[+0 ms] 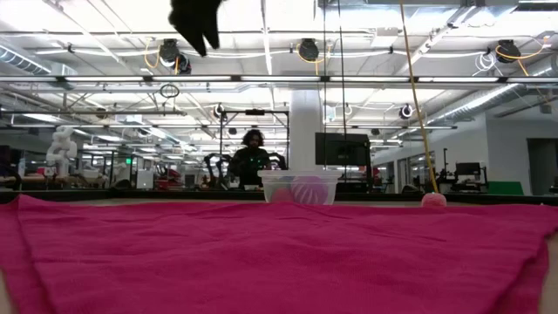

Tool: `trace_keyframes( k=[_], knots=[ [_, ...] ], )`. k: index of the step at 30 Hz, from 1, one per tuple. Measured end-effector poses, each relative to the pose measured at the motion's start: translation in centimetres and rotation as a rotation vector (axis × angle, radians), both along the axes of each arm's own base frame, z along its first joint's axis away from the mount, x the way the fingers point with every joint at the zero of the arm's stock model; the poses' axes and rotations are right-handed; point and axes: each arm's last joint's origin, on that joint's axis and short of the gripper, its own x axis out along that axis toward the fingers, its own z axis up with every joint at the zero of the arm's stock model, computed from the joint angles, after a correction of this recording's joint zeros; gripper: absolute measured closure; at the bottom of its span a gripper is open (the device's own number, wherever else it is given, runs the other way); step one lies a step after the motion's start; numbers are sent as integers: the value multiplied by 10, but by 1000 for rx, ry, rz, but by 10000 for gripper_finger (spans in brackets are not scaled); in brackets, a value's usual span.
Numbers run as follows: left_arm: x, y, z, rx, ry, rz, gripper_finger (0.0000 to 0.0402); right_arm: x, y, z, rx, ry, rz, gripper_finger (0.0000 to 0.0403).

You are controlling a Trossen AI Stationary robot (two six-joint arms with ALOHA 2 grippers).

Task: Pick and placing Produce into tupperware
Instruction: Put the pink peach into the transparent bin

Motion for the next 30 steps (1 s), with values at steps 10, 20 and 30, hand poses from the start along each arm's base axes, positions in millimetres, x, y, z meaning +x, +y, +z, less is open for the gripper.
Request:
trace_keyframes(
  k=[10,20,30],
  knots=[
    [-63,-6,32,68,-18,121,41,3,19,-7,67,40,95,183],
    [-126,-19,24,75,-44,191,41,3,23,-13,88,96,111,183],
    [-162,-29,-8,73,-54,198,41,12,45,-45,16,432,202,183]
  ],
)
